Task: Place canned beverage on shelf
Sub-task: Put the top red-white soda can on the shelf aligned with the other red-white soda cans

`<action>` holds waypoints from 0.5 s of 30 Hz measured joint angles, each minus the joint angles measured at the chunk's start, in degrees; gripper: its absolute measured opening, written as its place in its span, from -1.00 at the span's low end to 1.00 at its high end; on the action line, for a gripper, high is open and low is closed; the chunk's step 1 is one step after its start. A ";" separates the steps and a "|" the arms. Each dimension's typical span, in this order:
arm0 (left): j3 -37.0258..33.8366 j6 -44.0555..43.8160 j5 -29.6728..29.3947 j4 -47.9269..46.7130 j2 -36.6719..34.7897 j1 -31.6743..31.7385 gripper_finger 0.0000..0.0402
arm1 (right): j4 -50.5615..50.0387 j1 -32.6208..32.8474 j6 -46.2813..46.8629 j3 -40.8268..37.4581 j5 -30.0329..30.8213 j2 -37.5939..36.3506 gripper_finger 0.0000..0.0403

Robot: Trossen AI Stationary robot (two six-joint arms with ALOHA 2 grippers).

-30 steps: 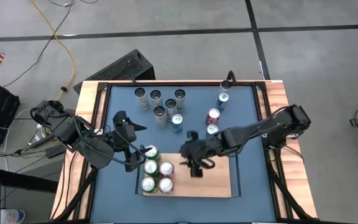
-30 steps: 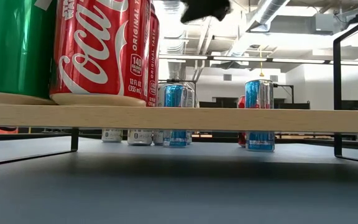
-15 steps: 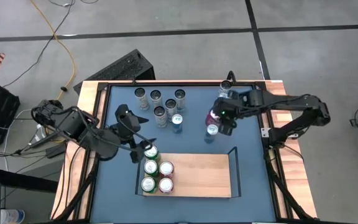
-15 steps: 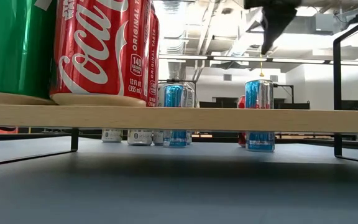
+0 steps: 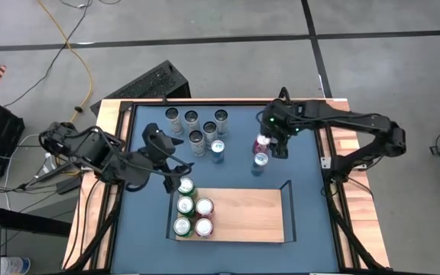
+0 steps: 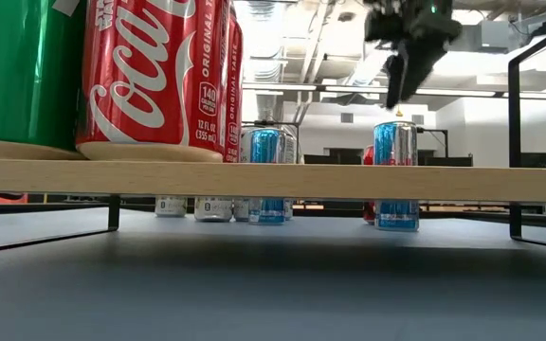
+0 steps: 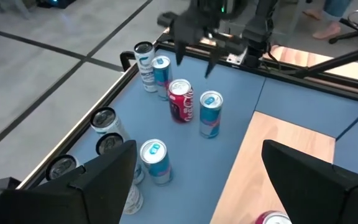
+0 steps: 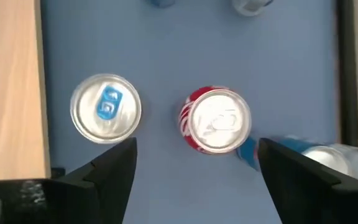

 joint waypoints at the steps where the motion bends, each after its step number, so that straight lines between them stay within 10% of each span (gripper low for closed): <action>1: 0.00 0.00 -0.01 -0.02 0.00 0.27 0.66 | 1.55 -0.62 -0.96 -1.72 -0.38 -0.08 0.59; 15: 0.00 0.00 -0.02 -0.24 0.00 4.11 0.66 | 12.73 -5.22 -9.59 -10.42 -2.15 2.10 0.64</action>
